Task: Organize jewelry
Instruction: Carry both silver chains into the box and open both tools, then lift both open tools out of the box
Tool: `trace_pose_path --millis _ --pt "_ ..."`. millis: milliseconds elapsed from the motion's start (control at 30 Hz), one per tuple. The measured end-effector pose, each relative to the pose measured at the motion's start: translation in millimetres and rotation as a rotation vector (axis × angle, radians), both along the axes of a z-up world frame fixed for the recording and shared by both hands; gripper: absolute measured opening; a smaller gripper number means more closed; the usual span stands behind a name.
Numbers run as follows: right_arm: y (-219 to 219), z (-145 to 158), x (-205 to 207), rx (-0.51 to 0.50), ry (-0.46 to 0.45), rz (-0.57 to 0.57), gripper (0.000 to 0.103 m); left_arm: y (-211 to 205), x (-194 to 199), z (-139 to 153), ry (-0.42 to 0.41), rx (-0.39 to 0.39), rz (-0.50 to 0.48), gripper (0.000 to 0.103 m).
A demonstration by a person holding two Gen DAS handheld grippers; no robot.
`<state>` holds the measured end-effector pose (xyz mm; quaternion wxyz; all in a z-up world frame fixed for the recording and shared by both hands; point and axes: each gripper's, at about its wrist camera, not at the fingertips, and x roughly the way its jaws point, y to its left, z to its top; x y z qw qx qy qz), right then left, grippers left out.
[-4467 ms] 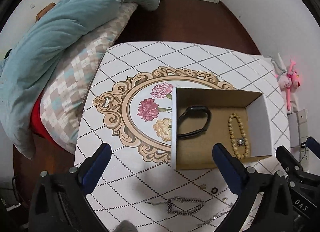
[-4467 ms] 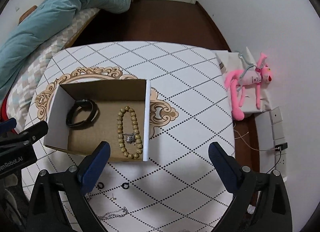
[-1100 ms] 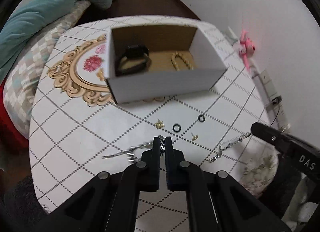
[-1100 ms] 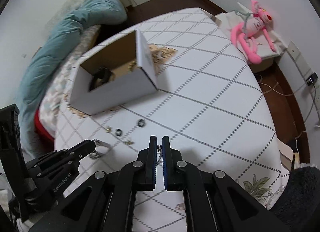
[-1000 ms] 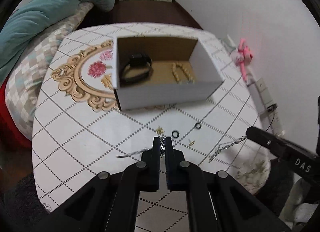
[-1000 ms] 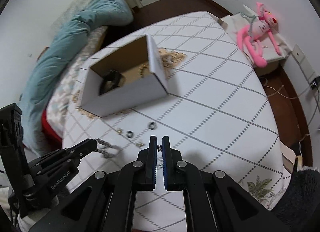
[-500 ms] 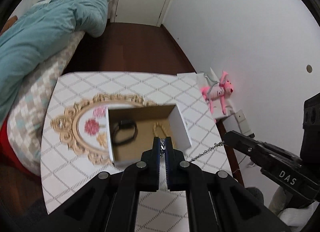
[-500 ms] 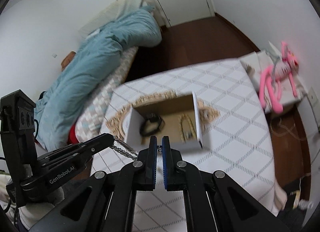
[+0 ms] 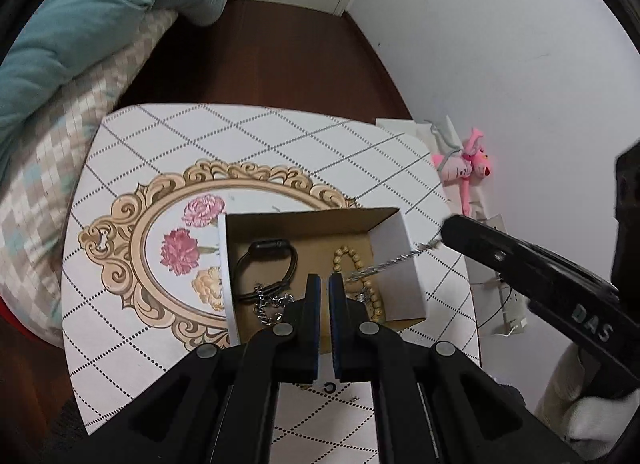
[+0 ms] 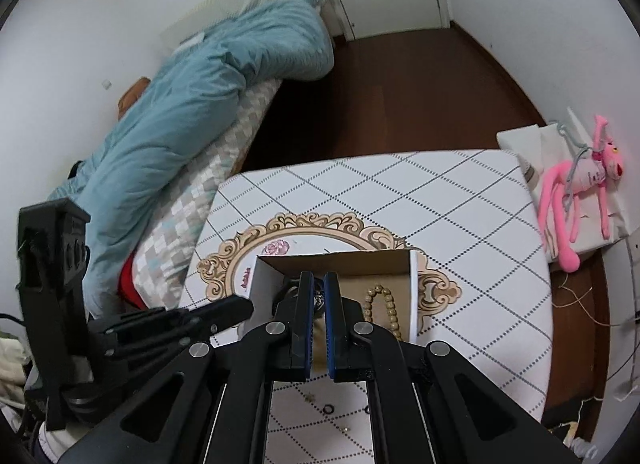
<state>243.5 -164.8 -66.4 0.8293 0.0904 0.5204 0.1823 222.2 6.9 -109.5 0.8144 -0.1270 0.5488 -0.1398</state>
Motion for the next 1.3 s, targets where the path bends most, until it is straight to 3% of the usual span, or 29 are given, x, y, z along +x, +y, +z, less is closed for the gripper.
trace_pose_path --millis 100,300,367,433,500,567,633,700,733,867,1000,1300 --pt "7 -15 11 0.002 0.036 0.019 0.005 5 4 -5 0.034 -0.009 0.012 0.003" --pt "25 -44 31 -0.039 0.112 0.065 0.006 14 10 -15 0.087 0.126 0.096 0.010" --pt "27 -53 36 -0.065 0.146 0.066 0.006 17 10 -19 0.086 0.184 0.119 0.025" --pt "25 -64 38 -0.084 0.183 0.060 0.010 19 8 -20 0.065 0.234 0.138 0.066" --pt "22 -67 35 -0.106 0.183 0.058 0.020 22 6 -20 0.028 0.255 0.148 0.068" --pt "18 -68 29 -0.140 0.166 0.049 0.046 22 3 -22 0.013 0.294 0.158 0.070" --pt "13 -64 21 -0.192 0.126 0.036 0.052 23 1 -24 0.001 0.315 0.168 0.086" --pt "7 -61 12 -0.254 0.088 0.015 0.053 23 -3 -27 -0.006 0.335 0.178 0.094" --pt "6 -59 7 -0.286 0.067 0.004 0.059 22 -5 -29 -0.007 0.340 0.180 0.098" --pt "-2 -59 -13 -0.404 0.008 -0.027 0.096 18 -14 -37 -0.002 0.361 0.185 0.101" --pt "-8 -70 -27 -0.458 0.015 -0.040 0.098 12 -24 -42 -0.006 0.374 0.182 0.101" --pt "-15 -72 -46 -0.453 -0.002 -0.072 0.103 3 -41 -31 -0.046 0.391 0.188 0.101"
